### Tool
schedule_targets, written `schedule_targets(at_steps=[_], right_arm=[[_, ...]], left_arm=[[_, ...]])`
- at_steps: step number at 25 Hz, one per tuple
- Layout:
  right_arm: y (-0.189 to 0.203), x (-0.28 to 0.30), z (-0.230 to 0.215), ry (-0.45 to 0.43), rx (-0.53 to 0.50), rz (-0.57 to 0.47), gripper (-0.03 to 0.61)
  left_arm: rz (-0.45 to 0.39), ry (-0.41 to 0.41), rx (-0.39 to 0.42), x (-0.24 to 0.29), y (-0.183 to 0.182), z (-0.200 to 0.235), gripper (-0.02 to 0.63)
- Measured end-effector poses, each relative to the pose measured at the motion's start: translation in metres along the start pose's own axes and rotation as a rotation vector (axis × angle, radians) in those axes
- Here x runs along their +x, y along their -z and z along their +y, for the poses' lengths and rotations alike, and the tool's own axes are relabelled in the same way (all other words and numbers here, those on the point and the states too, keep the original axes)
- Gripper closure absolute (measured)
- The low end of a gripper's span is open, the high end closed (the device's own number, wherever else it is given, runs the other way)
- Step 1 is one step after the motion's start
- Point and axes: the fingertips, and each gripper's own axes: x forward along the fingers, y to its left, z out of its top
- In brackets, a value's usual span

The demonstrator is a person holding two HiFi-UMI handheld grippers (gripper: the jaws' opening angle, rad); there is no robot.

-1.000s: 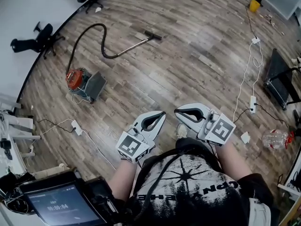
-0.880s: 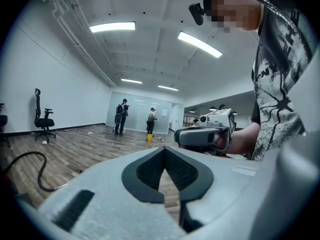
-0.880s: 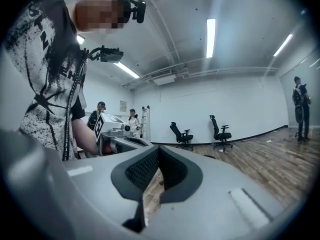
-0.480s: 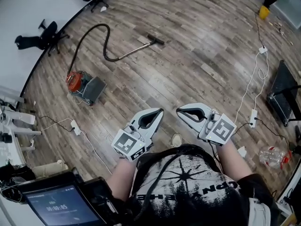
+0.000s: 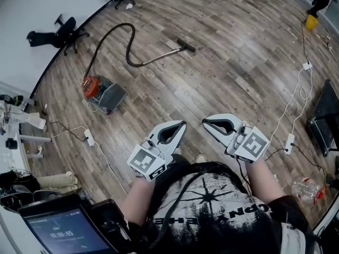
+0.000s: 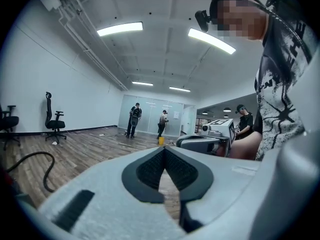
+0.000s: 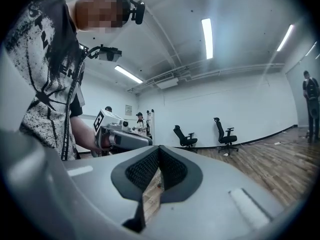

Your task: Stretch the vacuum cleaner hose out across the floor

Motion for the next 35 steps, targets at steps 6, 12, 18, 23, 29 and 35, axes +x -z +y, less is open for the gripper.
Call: schedule_targets(at_steps=[6,12,18,23,29,35], right_arm=[[-0.004,0.018,-0.021,0.0,-0.005,0.004,0.571],[-0.008,0.054,-0.066,0.051,0.004,0.015,0.571],[-0.023,0.099,-0.113,0.107,-0.011,0.01,0.571],[-0.036,0.117,-0.124,0.125,-0.044,-0.039,0.571],[-0.039,0.205,-0.174,0.147,-0.028,0.011,0.571],[-0.046,0.231,-0.203,0.18,0.004,-0.008,0.571]], left_arm=[[0.009,0.001,-0.03,0.008,0.002,0.025,0.612],[0.026,0.056,-0.003,0.029,-0.009,0.079,0.612],[0.021,0.116,0.014,0.045,-0.028,0.138,0.612],[0.02,0.131,0.044,0.044,-0.034,0.156,0.612],[0.023,0.169,0.016,0.039,-0.043,0.255,0.612],[0.008,0.191,0.011,0.042,-0.046,0.296,0.612]])
